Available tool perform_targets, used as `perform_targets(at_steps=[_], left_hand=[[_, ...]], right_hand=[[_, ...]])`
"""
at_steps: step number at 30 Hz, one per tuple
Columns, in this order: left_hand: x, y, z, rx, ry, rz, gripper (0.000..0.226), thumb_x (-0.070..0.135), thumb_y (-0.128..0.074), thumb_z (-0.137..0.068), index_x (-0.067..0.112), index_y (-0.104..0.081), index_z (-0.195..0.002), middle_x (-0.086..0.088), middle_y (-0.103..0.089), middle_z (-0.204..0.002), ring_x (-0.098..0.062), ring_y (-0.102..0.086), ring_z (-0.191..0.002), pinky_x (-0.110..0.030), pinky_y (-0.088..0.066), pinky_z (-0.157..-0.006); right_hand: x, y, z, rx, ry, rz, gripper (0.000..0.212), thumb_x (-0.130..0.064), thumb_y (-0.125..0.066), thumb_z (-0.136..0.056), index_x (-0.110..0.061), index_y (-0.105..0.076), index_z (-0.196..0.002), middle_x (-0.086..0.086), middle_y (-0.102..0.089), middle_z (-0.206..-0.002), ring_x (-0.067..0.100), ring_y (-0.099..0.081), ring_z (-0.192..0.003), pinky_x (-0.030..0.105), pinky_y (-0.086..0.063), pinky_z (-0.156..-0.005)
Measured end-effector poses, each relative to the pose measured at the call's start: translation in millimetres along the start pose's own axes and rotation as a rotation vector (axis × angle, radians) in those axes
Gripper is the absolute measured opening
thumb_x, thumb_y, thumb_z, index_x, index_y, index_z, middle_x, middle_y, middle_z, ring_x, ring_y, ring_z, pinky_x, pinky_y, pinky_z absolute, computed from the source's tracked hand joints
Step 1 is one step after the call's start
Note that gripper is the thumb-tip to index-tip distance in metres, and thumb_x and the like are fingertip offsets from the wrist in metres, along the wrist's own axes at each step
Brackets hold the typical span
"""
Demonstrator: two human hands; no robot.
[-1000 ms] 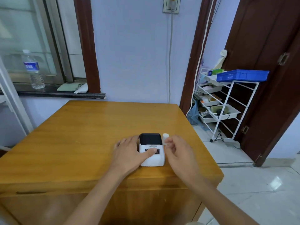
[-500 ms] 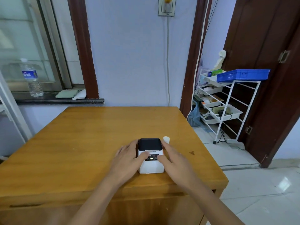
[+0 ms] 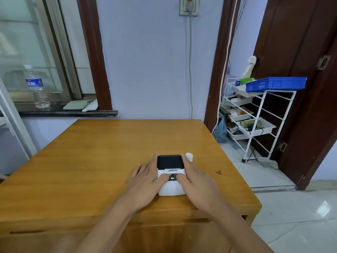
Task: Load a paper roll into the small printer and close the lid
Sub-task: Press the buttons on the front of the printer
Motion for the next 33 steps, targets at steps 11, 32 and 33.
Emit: perform_targets(at_steps=[11,32,33], left_hand=[[-1,0,3,0.031,-0.012,-0.008,0.071,0.041,-0.028,-0.106,0.028,0.009,-0.164,0.012,-0.014,-0.171,-0.004,-0.006,-0.154,-0.025,0.002,-0.122],[0,-2,6,0.046,-0.021,-0.017,0.069,0.040,-0.029,-0.106,0.030,0.006,-0.165,0.013,-0.018,-0.170,-0.005,-0.009,-0.154,-0.025,-0.002,-0.122],[0,-1,6,0.044,-0.020,-0.015,0.069,0.040,-0.029,-0.106,0.030,0.006,-0.165,0.013,-0.018,-0.170,-0.005,-0.009,-0.154,-0.026,-0.002,-0.122]], right_hand=[[2,-4,-1,0.041,-0.017,-0.054,0.066,-0.046,-0.034,-0.102,-0.039,-0.014,-0.165,-0.008,-0.066,-0.106,0.015,-0.061,-0.093,0.037,-0.051,-0.082],[-5,1,11,0.059,0.050,-0.153,0.062,-0.037,-0.043,-0.107,-0.030,-0.020,-0.164,-0.008,-0.047,-0.150,0.004,-0.036,-0.114,0.026,-0.030,-0.095],[-5,2,11,0.052,0.050,-0.155,0.062,-0.037,-0.043,-0.107,-0.031,-0.020,-0.164,-0.009,-0.046,-0.151,0.003,-0.033,-0.114,0.025,-0.028,-0.096]])
Point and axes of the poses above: each hand's wrist, its own z-axis away from the middle knuckle, its own y-axis out of the back of the hand, x = y × z, the point moved 2 cm from there along -z, towards the middle knuckle
